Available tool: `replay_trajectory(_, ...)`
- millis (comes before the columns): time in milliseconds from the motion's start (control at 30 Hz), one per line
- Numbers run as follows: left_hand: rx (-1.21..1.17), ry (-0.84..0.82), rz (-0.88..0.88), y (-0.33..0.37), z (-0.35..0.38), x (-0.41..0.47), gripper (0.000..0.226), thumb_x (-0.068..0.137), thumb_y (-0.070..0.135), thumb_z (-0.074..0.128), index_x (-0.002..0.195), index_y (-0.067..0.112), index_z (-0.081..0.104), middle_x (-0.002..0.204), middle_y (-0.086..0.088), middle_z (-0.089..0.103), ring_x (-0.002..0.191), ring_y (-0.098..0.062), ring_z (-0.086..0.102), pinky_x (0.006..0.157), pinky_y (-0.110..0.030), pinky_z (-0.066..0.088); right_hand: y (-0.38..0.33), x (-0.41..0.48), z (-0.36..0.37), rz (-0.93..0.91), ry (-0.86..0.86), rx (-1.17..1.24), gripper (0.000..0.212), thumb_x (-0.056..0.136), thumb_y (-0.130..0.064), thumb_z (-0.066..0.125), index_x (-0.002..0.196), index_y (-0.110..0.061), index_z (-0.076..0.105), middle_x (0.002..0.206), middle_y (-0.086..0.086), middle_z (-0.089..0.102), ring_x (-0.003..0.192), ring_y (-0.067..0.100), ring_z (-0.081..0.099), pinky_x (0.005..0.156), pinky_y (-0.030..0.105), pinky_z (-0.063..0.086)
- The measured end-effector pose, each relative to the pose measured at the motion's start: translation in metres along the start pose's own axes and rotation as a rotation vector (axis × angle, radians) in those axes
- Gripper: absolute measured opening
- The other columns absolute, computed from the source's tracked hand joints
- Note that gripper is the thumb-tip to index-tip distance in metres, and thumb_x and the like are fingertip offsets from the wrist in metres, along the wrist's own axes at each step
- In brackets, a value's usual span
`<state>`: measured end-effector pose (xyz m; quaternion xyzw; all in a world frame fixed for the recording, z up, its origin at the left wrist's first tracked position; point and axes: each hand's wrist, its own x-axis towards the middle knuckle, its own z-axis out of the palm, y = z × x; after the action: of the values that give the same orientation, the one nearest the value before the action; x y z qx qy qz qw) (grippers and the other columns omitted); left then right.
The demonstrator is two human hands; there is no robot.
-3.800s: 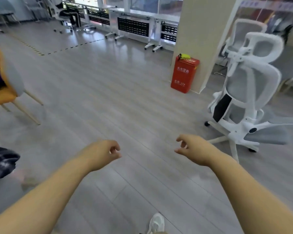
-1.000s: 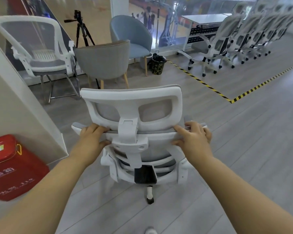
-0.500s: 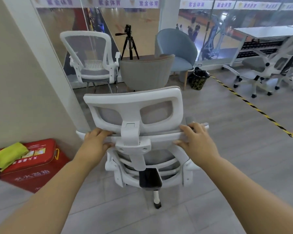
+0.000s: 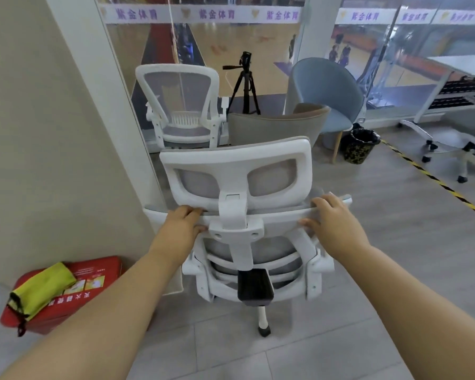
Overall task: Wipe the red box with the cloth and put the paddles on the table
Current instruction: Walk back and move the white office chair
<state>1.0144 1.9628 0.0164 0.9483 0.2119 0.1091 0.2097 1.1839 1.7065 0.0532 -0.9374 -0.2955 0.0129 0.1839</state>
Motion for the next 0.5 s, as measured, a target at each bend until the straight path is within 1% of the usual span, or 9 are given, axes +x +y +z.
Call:
replay_trajectory(100,0.037,-0.027,0.006,-0.023,-0.003,0.035,0.041,0.090,0.010,0.058,0.129,0.000,0.052,0.124,-0.022,0.054,0.116,-0.041,0.047,0.097,-0.047,0.044,-0.014,0.036,0.010,0.013,-0.014,-0.012,0.050,0.092,-0.034,0.057,0.132,-0.006,0.046,0.143,0.008,0.038,0.144,0.023,0.018,0.102,0.043,0.040)
replay_trajectory(200,0.060,-0.048,-0.013,-0.039,-0.008,0.066,0.041,0.094,0.014,0.052,0.134,0.003,0.048,0.129,-0.019,0.052,0.122,-0.037,0.043,0.098,-0.045,0.042,-0.026,0.072,0.018,0.011,-0.035,-0.018,0.043,0.093,-0.031,0.056,0.127,-0.005,0.049,0.139,0.009,0.041,0.143,0.024,0.017,0.100,0.042,0.040)
replay_trajectory(300,0.077,-0.057,-0.024,-0.054,-0.012,0.094,0.041,0.095,0.017,0.049,0.134,0.006,0.047,0.131,-0.017,0.051,0.121,-0.036,0.043,0.099,-0.044,0.041,-0.034,0.106,0.025,-0.009,-0.057,-0.008,0.039,0.094,-0.029,0.056,0.124,-0.004,0.051,0.138,0.010,0.042,0.145,0.023,0.014,0.101,0.041,0.038)
replay_trajectory(367,0.074,-0.057,-0.040,-0.061,-0.013,0.110,0.040,0.095,0.017,0.050,0.134,0.006,0.048,0.131,-0.016,0.051,0.121,-0.035,0.043,0.099,-0.044,0.040,-0.039,0.126,0.027,-0.018,-0.060,-0.010,0.038,0.094,-0.029,0.056,0.124,-0.005,0.051,0.138,0.009,0.042,0.144,0.023,0.015,0.100,0.040,0.039)
replay_trajectory(500,0.077,-0.052,-0.061,-0.069,-0.015,0.137,0.040,0.095,0.018,0.050,0.133,0.006,0.048,0.133,-0.016,0.050,0.122,-0.034,0.043,0.101,-0.041,0.038,-0.045,0.160,0.028,-0.052,-0.060,-0.025,0.037,0.093,-0.029,0.058,0.121,-0.006,0.053,0.136,0.008,0.044,0.138,0.024,0.026,0.096,0.039,0.040)
